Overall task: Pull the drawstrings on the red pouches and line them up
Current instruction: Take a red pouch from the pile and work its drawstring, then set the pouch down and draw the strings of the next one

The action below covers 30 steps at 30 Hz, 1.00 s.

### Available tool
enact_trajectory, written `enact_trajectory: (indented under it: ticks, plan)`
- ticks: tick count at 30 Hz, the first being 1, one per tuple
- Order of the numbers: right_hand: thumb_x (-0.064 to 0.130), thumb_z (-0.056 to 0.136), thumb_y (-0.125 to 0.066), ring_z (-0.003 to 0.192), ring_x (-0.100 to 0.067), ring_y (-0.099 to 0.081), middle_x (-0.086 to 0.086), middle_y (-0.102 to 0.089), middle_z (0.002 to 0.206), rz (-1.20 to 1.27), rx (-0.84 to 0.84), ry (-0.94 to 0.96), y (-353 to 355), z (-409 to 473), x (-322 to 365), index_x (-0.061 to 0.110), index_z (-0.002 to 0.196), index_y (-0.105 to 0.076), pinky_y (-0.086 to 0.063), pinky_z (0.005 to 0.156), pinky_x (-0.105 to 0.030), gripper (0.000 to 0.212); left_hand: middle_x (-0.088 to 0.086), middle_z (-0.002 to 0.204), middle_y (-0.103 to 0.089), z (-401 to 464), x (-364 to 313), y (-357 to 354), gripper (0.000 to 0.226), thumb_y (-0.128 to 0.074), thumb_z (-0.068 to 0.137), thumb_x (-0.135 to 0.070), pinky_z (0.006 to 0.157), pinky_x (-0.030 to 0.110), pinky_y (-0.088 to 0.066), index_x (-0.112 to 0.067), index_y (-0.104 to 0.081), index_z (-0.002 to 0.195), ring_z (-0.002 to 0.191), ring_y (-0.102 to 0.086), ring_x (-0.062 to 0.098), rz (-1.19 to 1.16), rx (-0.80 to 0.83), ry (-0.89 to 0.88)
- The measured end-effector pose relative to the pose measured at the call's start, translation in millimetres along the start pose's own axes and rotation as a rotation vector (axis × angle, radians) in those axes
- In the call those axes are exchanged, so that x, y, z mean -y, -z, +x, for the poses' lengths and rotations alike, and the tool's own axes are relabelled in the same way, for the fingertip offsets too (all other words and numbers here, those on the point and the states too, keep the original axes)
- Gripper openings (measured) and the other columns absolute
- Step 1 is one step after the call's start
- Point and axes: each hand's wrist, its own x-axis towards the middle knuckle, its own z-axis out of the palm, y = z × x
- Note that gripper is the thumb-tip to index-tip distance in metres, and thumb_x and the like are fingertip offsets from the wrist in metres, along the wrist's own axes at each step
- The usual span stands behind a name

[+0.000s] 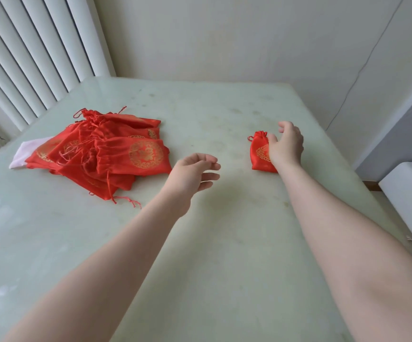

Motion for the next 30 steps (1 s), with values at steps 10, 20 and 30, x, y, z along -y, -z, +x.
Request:
enact_trajectory:
  ticks: [10, 20, 30]
  plan:
    - [0.008, 0.085, -0.059, 0.098, -0.023, -0.056, -0.013, -0.063, 0.102, 0.236, 0.349, 0.483, -46, -86, 100, 0.004, 0.11, -0.059, -0.038, 0.088, -0.027, 0.026, -0.003, 0.081, -0.058, 4, -13, 76, 0.02, -0.047, 0.088, -0.008, 0.05, 0.016, -0.036, -0.02, -0.063, 0.084, 0.056, -0.045, 0.006, 0.414, -0.403, -0.302]
    - [0.012, 0.087, -0.057, 0.108, -0.023, -0.053, -0.01, -0.051, 0.121, 0.201, 0.484, 0.367, -84, -142, 119, 0.008, 0.117, -0.055, -0.037, 0.092, -0.023, 0.03, 0.016, 0.134, -0.044, 5, -17, 133, 0.046, -0.054, 0.092, -0.02, 0.1, 0.045, -0.03, -0.004, -0.036, 0.131, 0.124, -0.04, 0.034, 0.962, -0.549, -0.116]
    - [0.018, 0.076, -0.066, 0.128, 0.001, -0.034, -0.004, -0.041, 0.144, 0.504, 0.305, 0.471, -42, -145, 123, 0.009, 0.132, -0.047, -0.025, 0.108, -0.016, 0.06, -0.016, 0.098, -0.058, -14, -28, 96, 0.03, -0.06, 0.082, -0.009, 0.09, 0.028, -0.018, -0.022, -0.067, 0.108, 0.117, -0.044, 0.021, 0.899, -0.371, -0.708]
